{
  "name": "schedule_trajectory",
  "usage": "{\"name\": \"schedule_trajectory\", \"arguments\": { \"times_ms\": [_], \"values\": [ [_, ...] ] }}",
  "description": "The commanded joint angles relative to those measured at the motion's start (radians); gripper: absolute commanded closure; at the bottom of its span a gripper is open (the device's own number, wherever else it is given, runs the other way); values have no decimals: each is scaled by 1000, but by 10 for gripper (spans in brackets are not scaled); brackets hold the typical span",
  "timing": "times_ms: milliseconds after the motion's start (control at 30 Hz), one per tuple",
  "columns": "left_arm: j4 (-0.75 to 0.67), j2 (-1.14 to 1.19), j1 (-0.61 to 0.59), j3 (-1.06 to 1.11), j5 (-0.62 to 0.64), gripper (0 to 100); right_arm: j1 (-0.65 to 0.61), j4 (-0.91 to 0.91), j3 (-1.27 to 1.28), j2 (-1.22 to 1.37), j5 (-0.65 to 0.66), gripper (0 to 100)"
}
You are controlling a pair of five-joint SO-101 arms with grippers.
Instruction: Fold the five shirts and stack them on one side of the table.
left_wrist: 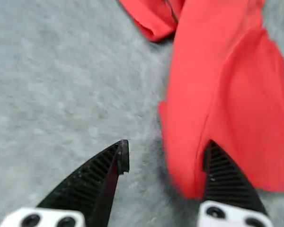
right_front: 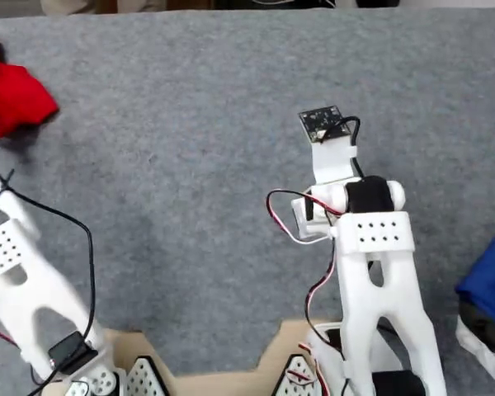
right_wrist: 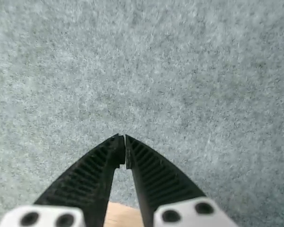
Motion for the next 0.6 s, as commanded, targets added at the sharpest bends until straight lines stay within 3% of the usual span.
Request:
{"name": "schedule_trajectory", "arguments": {
  "times_ms": [0, 100, 267, 433, 567],
  "values": [
    [-15, 79, 54, -164, 5, 736, -13, -17, 2, -12, 5, 989],
    [-11, 150, 74, -229, -17, 757, -13, -11, 1, -15, 5, 989],
    [84, 168, 106, -313, -158, 990, -12, -11, 1, -16, 5, 989],
    [371, 150, 153, -506, -169, 979, -12, -11, 2, -16, 5, 989],
    [585, 54, 232, -506, -180, 980, -12, -9, 2, -16, 5, 989]
  ]
}}
